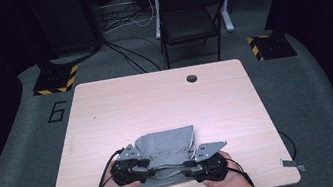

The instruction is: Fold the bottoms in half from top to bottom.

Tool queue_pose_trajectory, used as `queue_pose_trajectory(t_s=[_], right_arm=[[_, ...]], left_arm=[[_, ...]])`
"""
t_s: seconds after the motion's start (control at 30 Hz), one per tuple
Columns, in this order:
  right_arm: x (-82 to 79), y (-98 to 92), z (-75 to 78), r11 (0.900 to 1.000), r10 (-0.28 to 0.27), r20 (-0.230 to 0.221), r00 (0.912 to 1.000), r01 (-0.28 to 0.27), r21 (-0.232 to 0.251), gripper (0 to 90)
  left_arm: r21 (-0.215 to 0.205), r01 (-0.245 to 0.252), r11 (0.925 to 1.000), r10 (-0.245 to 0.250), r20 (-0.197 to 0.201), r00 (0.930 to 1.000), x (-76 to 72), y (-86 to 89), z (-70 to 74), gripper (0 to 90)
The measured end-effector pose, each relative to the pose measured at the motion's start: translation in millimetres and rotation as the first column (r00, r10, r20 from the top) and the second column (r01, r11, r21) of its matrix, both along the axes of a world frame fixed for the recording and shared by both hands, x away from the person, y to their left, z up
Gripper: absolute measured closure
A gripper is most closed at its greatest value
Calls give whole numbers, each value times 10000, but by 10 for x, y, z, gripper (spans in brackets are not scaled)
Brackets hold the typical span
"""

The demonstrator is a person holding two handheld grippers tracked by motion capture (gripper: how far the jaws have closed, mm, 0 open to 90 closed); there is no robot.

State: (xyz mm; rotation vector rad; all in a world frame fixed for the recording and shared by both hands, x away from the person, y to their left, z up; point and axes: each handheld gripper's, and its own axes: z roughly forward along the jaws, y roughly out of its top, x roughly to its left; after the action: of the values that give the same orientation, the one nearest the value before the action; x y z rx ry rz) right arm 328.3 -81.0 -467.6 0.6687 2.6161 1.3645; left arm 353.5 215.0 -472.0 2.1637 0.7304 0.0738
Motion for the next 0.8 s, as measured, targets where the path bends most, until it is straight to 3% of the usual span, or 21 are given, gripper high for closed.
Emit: queue_pose_trajectory(t_s=[0.07, 0.2, 0.3, 0.43, 0.5, 0.73, 0.8], right_arm=[[0, -13, 50, 9999, 4, 229, 9997, -7, 116, 679], [58, -16, 109, 9995, -227, 456, 9987, 218, 214, 678], [199, 20, 101, 9972, -723, 637, 9954, 711, 214, 661], [378, 105, 53, 9967, -811, 577, 9950, 810, 28, 647], [444, 157, 2, 9965, -837, 428, 9956, 838, -11, 643], [456, 205, -192, 9978, -542, -197, 9983, 534, -392, 620], [450, 204, -230, 9977, -360, -68, 9993, 355, -584, 619]], left_arm=[[-221, -89, 9997, 89, -26, 10000, 1, 11, 30, 498], [-124, -316, 9994, 319, 262, 9991, 91, -3, 56, 494], [-36, -533, 9986, 534, 367, 9979, 197, -44, 27, 477], [-30, -872, 9962, 872, 371, 9955, 339, -91, -49, 451], [75, -765, 9970, 763, 251, 9968, 364, -98, -77, 442], [167, -586, 9981, 585, 86, 9982, 337, -83, -208, 424], [298, -558, 9980, 553, 175, 9983, 312, -102, -240, 422]])
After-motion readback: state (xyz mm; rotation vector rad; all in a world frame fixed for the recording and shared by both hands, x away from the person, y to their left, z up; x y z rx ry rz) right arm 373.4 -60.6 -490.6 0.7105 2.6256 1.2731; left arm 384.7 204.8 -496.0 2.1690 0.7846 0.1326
